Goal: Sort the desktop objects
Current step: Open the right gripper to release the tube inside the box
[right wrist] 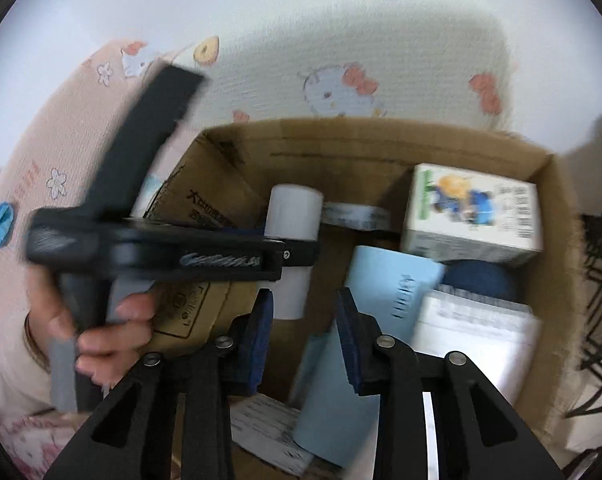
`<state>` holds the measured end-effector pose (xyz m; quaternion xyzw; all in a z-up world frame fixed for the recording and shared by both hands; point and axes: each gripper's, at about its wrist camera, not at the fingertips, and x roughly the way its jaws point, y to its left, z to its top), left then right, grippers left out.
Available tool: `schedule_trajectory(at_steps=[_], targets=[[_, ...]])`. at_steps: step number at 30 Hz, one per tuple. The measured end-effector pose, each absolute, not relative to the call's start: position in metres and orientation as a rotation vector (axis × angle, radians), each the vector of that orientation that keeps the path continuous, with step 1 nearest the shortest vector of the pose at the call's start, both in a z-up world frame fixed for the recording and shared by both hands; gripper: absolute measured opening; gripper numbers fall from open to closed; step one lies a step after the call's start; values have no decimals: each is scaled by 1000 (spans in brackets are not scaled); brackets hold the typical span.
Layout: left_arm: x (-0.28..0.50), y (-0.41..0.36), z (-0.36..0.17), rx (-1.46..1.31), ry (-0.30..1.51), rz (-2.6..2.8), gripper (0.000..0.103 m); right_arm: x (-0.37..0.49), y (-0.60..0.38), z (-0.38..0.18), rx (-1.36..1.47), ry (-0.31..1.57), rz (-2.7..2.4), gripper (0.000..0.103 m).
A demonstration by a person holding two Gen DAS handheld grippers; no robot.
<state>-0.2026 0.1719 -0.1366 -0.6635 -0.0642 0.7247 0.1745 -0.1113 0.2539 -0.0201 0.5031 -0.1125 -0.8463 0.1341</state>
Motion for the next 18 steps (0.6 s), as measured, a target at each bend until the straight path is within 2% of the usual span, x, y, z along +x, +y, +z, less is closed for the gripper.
schedule_trajectory(at_steps=[12, 18], targets=[[-217, 193, -179, -2001, -35, 2056, 48, -99, 275, 6, 1432, -262, -2594, 29], [-222, 191, -190, -2059, -41, 2079, 47, -98, 257, 7, 1459, -230, -2566, 29]])
